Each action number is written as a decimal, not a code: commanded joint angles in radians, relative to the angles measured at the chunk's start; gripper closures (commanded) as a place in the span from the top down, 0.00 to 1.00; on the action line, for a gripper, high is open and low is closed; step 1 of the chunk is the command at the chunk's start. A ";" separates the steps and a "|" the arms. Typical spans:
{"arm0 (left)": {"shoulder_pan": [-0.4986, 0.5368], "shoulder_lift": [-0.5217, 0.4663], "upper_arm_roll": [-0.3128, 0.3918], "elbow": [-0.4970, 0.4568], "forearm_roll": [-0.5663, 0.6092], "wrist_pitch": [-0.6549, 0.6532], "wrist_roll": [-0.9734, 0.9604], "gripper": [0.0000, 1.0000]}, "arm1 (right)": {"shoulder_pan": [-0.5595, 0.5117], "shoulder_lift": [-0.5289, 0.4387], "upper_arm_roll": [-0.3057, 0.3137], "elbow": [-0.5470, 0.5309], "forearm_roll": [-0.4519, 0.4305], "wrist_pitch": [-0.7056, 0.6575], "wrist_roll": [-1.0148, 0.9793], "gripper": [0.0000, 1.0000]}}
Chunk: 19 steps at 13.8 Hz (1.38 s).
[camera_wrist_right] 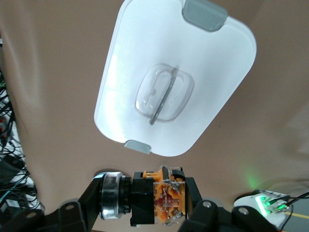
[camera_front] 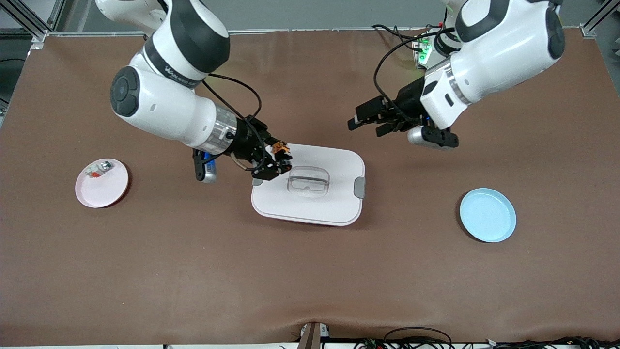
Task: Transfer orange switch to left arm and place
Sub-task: 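Carry the switch over the white box while the left gripper approaches, then grasp the switch with the left gripper and open the right gripper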
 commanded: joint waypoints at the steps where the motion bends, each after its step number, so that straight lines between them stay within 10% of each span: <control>1: 0.002 0.044 -0.025 0.007 -0.055 0.066 0.022 0.93 | 0.037 0.036 -0.011 0.060 0.020 0.058 0.070 0.00; 5: 0.001 0.083 -0.057 0.023 -0.119 0.137 0.033 0.76 | 0.057 0.083 -0.011 0.132 0.020 0.081 0.127 0.00; 19: -0.039 0.184 -0.057 0.073 -0.121 0.335 0.248 0.67 | 0.080 0.183 0.015 0.277 0.020 0.141 0.315 0.00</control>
